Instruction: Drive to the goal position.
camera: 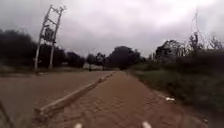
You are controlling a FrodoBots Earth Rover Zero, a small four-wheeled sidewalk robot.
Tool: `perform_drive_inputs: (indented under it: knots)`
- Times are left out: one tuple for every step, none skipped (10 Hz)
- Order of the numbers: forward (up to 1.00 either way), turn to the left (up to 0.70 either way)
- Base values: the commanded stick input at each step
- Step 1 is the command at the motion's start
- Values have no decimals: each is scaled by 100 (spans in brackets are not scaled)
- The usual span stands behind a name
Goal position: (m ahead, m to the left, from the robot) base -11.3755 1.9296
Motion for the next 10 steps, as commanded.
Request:
perform_drive_inputs:
  knots:
    - [70,-35]
    - [70,-32]
    - [70,-28]
    - [70,-23]
    - [70,10]
    - [70,7]
    - [70,4]
    - [70,12]
    - [70,2]
    - [70,-30]
